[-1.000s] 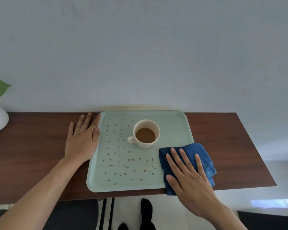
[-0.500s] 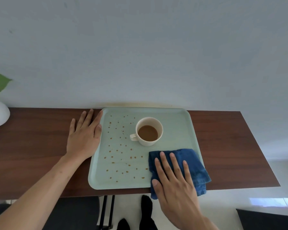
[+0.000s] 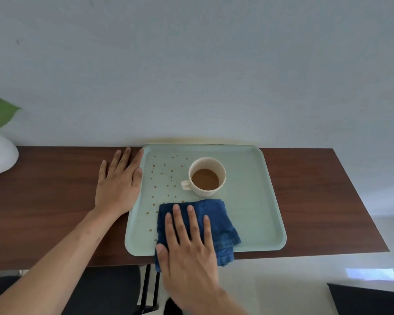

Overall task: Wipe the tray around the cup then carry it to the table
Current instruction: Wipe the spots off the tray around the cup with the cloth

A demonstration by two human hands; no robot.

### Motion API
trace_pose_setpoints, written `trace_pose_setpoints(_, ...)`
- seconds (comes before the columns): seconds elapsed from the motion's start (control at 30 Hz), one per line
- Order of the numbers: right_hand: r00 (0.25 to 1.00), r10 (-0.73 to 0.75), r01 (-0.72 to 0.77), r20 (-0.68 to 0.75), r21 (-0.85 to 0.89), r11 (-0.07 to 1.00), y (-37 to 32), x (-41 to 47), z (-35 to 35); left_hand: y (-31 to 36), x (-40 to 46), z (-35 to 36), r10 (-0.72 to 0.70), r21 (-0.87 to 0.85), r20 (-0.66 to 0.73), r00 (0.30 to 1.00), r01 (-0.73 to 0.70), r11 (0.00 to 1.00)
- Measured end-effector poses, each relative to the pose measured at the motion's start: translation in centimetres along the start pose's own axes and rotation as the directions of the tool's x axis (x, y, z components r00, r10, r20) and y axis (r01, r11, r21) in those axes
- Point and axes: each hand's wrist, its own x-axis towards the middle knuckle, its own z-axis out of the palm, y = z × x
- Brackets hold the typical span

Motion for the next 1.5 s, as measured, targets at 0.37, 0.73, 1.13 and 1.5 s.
trace_pose_setpoints(0.37,0.995,0.035,-0.034,-0.095,0.006,0.999,2.6,-1.0,-0.4,-0.1,0.0,0.0,-0.007,-0.010,0.004,1.000,0.007,1.000)
trace_pose_setpoints(0.73,0.979,0.172,-0.181,-0.108,-0.078,0.980,11.7,-3.6,-1.4,0.1,-0.1,-0.1,-0.004,0.001,0.003,1.000,0.004,1.000)
trace_pose_setpoints(1.13,0.984,0.068,-0.082,-0.162,-0.081,0.993,16.8,-4.6,-2.7,0.1,-0.1,-0.2,-0.007,0.008,0.000,1.000,0.007,1.000)
trace_pose_setpoints(1.5,0.998,-0.011,0.003,-0.064,-0.115,0.993,12.8,-3.4,-2.0,0.3,0.0,-0.1,-0.008,0.017,0.006,1.000,0.008,1.000)
